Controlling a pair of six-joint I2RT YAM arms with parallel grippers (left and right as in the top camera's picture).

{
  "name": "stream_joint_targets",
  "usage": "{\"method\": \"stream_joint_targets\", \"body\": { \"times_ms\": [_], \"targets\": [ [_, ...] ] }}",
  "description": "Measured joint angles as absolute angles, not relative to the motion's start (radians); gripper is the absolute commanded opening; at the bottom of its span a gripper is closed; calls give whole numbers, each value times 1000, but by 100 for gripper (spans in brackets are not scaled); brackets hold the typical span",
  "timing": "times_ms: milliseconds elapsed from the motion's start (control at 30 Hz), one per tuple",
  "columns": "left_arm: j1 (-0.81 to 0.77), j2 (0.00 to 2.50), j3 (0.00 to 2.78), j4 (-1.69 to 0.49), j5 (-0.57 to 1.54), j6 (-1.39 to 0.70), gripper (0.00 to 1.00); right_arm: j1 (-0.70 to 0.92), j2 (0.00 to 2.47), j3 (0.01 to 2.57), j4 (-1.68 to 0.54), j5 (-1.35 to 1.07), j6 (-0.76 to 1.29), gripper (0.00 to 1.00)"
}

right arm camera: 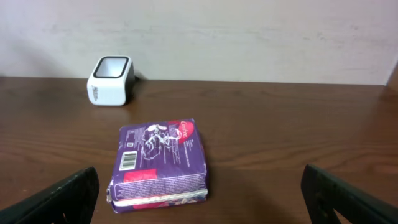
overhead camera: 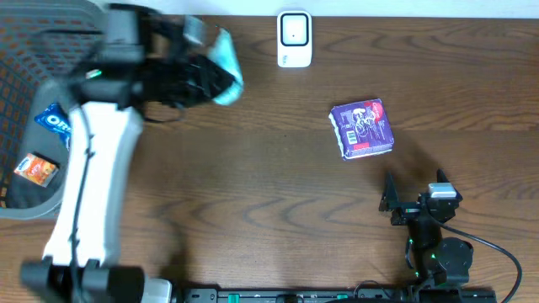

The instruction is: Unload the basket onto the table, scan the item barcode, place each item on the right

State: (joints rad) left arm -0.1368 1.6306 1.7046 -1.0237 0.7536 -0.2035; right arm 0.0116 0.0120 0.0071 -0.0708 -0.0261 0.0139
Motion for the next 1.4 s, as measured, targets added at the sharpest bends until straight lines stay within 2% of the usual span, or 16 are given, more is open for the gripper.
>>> {"method": "stream_joint_targets", "body": {
  "times_ms": [133, 167, 200, 233, 267, 367, 500, 533, 567, 600, 633, 767, 867, 1100, 1400],
  "targets": [
    [-249, 1774, 1705, -1081, 758, -97, 8, 12, 12, 7, -71, -26, 14, 99],
    [-270, 1810, 1705, -1084, 757, -82, 12, 12, 12, 7, -71, -26, 14, 99],
    [-292, 1853, 1705, -1087, 757, -69, 17, 12, 12, 7, -71, -26, 14, 99],
    [-308, 1887, 1705, -1089, 757, -62, 37, 12, 12, 7, -71, -26, 14, 99],
    [-333, 1942, 1705, -1092, 757, -48, 41, 12, 12, 7, -71, -26, 14, 99],
    [-376, 2045, 1705, -1093, 749, -34, 47, 12, 12, 7, -71, -26, 14, 99],
    [-409, 2118, 1705, -1100, 639, -25, 49, 12, 12, 7, -71, -26, 14, 99],
    [-408, 2118, 1705, -1114, 605, -25, 53, 12, 12, 7, -71, -26, 14, 99],
    [-403, 2114, 1707, -1135, 565, -25, 57, 12, 12, 7, -71, -26, 14, 99],
    [-399, 2111, 1712, -1150, 537, -24, 73, 12, 12, 7, -71, -26, 14, 99],
    [-392, 2107, 1719, -1161, 511, -27, 79, 12, 12, 7, -71, -26, 14, 99],
    [-350, 2046, 1736, -1170, 434, -53, 79, 12, 12, 7, -71, -26, 14, 99],
    [-342, 2014, 1732, -1172, 412, -147, 78, 12, 12, 7, -71, -26, 14, 99],
    [-395, 2016, 1459, -928, 417, -409, 78, 12, 12, 7, -71, -26, 14, 99],
    [-439, 2016, 1351, -646, 424, -540, 78, 12, 12, 7, -71, -26, 14, 99]
  ]
}}
